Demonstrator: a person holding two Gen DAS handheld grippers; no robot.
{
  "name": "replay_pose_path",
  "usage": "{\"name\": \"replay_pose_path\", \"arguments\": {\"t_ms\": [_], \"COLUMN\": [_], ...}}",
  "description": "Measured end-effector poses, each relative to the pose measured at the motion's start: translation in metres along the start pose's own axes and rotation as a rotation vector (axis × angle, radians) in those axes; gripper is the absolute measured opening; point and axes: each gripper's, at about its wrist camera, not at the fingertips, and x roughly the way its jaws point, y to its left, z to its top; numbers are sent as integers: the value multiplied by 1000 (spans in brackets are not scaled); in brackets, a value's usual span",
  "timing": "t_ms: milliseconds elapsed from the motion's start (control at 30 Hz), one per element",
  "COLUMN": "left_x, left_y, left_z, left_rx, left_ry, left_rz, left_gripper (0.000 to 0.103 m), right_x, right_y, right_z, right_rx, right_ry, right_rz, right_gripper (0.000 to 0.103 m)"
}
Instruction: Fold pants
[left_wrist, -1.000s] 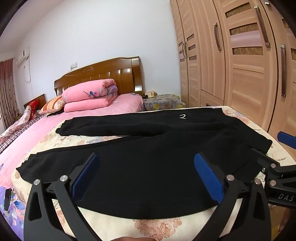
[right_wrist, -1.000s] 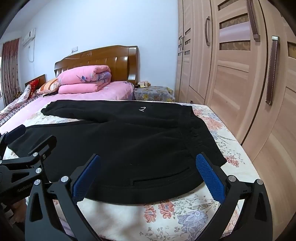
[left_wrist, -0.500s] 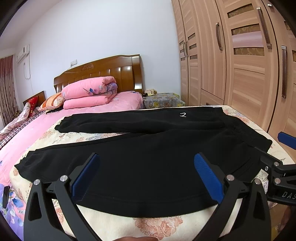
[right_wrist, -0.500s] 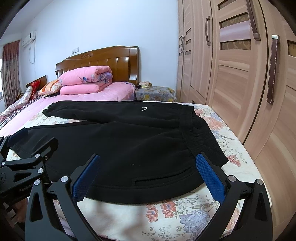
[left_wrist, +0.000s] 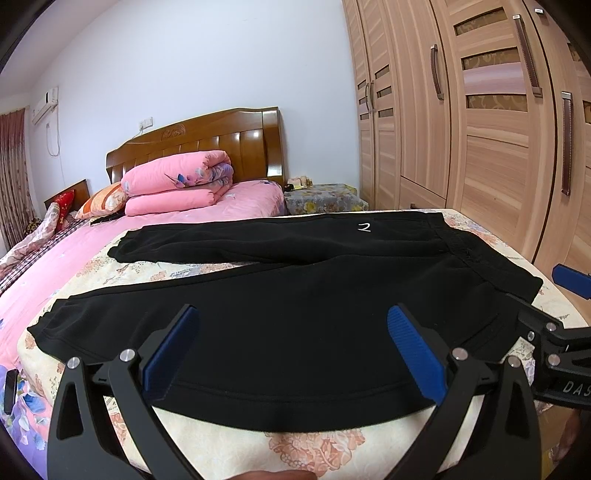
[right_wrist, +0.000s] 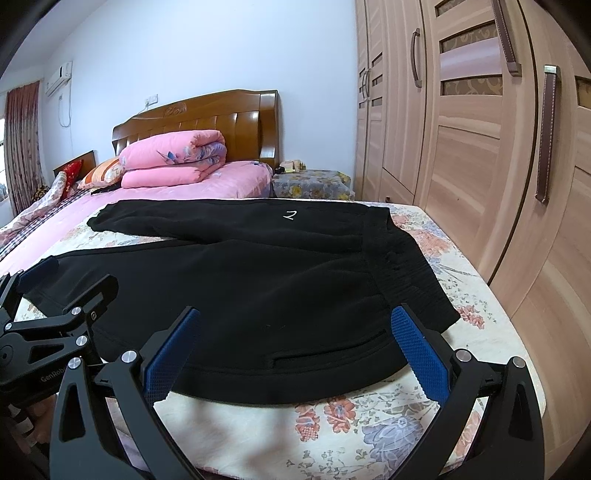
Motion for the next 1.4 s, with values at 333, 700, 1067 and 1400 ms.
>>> {"name": "replay_pose_path", "arguments": {"t_ms": [333, 700, 1067, 1400], "left_x": [1, 1, 0, 0], "left_y": [2, 2, 3, 4], "left_z": [-1, -2, -4, -5], "left_rx": [0, -1, -1, -1], "left_ry": [4, 7, 9, 12], "left_rz": [-4, -4, -5, -6], "left_gripper": [102, 102, 102, 102], "right_x": [1, 2, 4, 5], "right_y": [1, 1, 0, 0], "right_z": [-1, -2, -4, -7], "right_rx": [3, 7, 7, 11], "right_ry": [6, 15, 19, 26], "right_rz": [4, 8, 9, 9], "right_gripper": [99, 99, 99, 99]}}
